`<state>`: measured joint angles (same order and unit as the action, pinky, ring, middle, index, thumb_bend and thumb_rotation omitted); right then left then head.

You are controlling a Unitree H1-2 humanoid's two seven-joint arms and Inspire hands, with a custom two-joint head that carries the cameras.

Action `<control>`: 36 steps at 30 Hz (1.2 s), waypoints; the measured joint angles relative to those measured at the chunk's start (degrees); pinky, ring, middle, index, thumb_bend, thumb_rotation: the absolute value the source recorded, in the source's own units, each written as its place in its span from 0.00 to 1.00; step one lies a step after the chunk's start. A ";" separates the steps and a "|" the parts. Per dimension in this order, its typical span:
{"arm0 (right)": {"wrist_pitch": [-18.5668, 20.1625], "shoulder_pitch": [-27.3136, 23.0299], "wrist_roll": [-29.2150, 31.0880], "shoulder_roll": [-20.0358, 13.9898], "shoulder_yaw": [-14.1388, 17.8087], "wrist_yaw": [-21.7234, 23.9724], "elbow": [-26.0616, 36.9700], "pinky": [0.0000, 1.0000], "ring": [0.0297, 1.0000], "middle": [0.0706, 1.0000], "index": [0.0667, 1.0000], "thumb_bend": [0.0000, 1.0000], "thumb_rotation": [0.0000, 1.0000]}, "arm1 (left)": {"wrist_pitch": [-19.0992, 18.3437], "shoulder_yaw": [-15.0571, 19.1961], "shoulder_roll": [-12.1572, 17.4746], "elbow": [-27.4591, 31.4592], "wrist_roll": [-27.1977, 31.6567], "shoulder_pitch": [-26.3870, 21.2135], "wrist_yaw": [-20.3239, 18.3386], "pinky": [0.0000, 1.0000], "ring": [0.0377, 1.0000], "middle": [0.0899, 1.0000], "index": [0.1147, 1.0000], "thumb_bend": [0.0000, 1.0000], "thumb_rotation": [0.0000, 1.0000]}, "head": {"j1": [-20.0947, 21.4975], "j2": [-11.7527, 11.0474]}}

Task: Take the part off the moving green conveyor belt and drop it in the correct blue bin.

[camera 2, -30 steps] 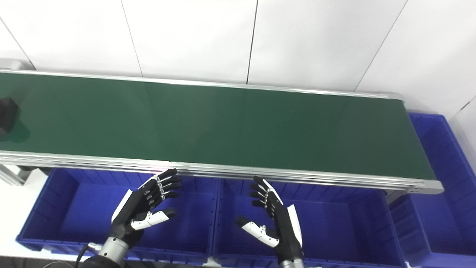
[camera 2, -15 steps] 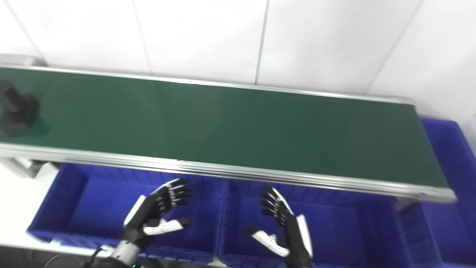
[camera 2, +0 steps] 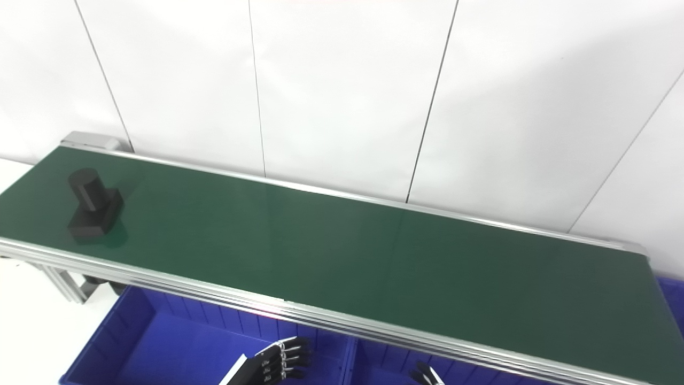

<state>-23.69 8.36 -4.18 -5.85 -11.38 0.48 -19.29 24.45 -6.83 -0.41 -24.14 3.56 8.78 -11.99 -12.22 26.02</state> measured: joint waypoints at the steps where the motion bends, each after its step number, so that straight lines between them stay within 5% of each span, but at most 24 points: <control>1: 0.00 -0.09 0.09 0.00 0.00 0.00 -0.03 0.73 0.79 0.83 0.88 0.71 0.47 | 0.01 0.08 -0.11 -0.25 -0.01 -0.10 0.00 0.71 0.74 0.76 0.77 0.87 0.12 | 0.00 0.00; 21: -0.02 -0.93 0.96 -0.93 0.25 0.11 -0.75 0.71 0.76 0.81 0.86 0.73 0.49 | 0.06 0.55 -1.12 -2.84 -0.84 -1.56 0.41 0.70 0.74 0.75 0.77 0.88 0.08 | -1.14 -2.11; 36: -0.45 1.57 4.35 -1.85 2.19 3.00 14.26 0.67 0.73 0.76 0.79 0.78 0.40 | 0.08 0.35 -2.60 -3.31 -2.01 -2.08 1.28 0.69 0.74 0.75 0.77 0.88 0.05 | -1.67 -2.38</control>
<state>-24.15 9.93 0.17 -7.70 -9.19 3.48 -5.04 24.52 -6.48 -3.01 -27.46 1.55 6.71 -10.71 -13.89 23.64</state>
